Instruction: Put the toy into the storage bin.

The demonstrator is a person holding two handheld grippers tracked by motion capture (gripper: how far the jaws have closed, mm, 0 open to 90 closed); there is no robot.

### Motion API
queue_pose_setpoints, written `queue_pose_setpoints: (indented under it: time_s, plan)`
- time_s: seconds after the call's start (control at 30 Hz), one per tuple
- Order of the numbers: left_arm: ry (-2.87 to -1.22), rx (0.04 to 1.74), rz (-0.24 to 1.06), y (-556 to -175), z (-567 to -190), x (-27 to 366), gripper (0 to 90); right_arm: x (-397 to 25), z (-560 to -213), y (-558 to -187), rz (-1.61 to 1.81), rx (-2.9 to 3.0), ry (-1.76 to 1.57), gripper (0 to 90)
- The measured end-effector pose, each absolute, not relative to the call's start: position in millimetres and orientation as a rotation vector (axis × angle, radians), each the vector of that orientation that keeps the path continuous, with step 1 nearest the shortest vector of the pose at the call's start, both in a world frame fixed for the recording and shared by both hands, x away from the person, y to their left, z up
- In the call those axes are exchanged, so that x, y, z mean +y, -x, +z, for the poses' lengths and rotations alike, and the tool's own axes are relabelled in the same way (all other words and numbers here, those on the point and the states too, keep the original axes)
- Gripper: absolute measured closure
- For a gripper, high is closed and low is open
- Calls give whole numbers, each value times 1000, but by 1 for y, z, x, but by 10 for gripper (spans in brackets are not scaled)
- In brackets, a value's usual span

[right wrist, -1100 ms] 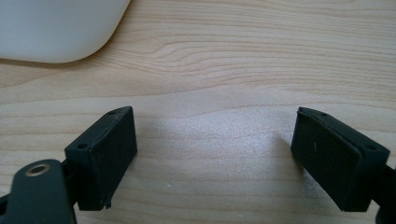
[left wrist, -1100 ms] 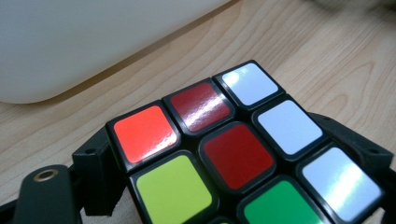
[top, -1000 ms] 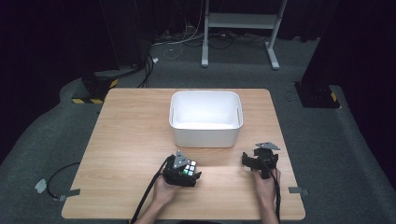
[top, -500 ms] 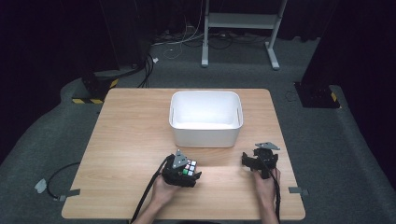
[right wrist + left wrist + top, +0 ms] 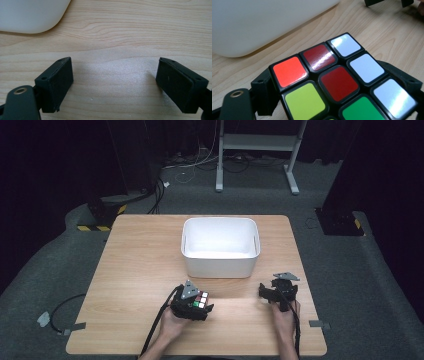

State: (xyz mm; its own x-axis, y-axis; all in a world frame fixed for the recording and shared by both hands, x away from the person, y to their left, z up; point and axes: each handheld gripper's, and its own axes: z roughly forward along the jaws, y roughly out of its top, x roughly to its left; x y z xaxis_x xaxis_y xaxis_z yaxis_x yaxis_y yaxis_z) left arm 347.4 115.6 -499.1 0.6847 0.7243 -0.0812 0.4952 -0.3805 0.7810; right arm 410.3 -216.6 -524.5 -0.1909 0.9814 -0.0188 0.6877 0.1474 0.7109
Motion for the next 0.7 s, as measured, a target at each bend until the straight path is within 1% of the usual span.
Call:
queue_pose_setpoints:
  time_s: [0.33,0.5,0.7]
  plan:
    - [-2064,913,365,-349,-487,120,153,-217,-524,-410,793,1943,-1590,142]
    - [-2061,905,334,-351,-480,122,154,-217,-524,-410,793,1943,-1589,142]
    - [-2060,888,344,-353,-470,122,154,-217,-524,-410,793,1943,-1589,141]
